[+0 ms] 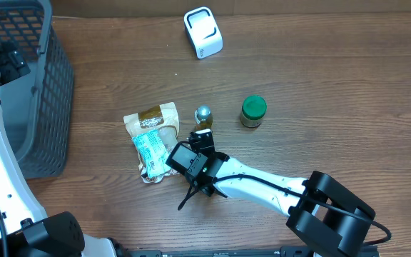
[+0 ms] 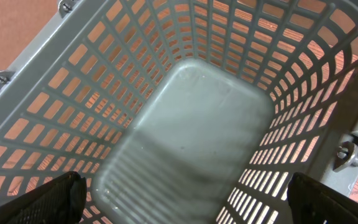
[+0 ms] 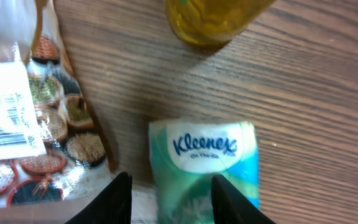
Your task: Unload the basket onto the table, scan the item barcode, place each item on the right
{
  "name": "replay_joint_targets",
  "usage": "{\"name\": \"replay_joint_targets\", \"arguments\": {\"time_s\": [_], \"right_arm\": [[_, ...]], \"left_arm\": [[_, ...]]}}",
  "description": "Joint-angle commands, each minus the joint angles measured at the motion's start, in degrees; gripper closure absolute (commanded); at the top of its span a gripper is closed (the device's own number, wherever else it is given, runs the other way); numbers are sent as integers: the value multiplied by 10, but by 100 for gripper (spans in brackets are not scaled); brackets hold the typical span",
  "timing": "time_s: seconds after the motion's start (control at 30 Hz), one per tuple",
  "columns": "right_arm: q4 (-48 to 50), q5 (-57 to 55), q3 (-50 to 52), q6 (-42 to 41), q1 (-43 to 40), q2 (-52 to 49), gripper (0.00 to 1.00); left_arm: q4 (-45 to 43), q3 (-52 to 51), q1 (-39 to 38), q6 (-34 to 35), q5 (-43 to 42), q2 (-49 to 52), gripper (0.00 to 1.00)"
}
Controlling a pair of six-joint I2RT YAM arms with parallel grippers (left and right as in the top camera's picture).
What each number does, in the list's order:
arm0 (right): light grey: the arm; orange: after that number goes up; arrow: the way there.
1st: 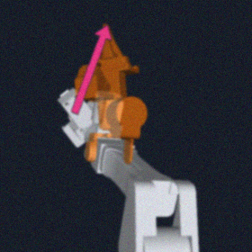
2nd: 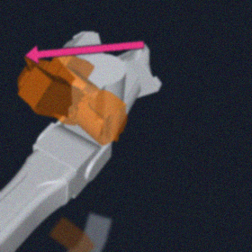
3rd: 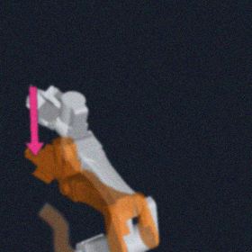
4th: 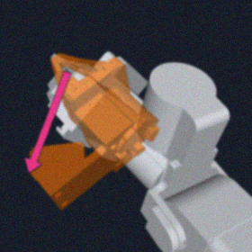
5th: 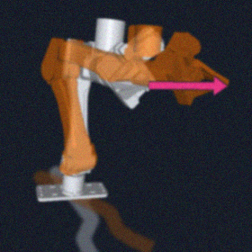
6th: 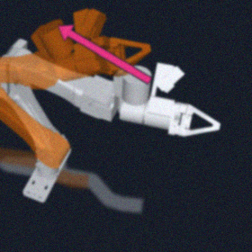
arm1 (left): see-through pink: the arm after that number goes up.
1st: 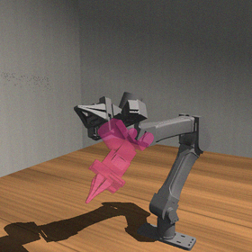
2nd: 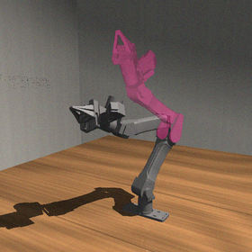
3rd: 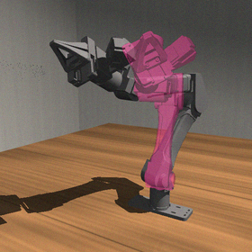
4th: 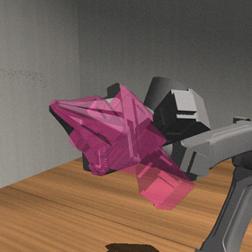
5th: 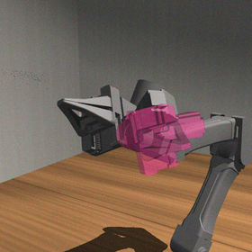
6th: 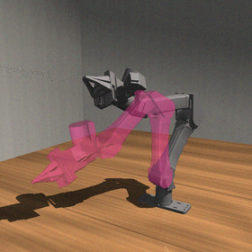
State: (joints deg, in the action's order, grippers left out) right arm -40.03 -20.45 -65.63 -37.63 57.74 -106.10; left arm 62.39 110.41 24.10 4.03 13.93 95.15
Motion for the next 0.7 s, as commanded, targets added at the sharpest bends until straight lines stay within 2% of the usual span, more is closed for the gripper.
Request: {"name": "replay_joint_targets", "arguments": {"time_s": [0.0,0.23,0.67], "right_arm": [[-32,-5,-62,50,-4,-4,62],[-81,-5,-81,49,-4,-4,66],[-48,34,-37,47,-5,-54,65]], "left_arm": [[0,8,-1,-11,-4,-1,0],[0,8,-1,-11,-4,-1,0],[0,8,-1,-11,-4,-1,0]]}}
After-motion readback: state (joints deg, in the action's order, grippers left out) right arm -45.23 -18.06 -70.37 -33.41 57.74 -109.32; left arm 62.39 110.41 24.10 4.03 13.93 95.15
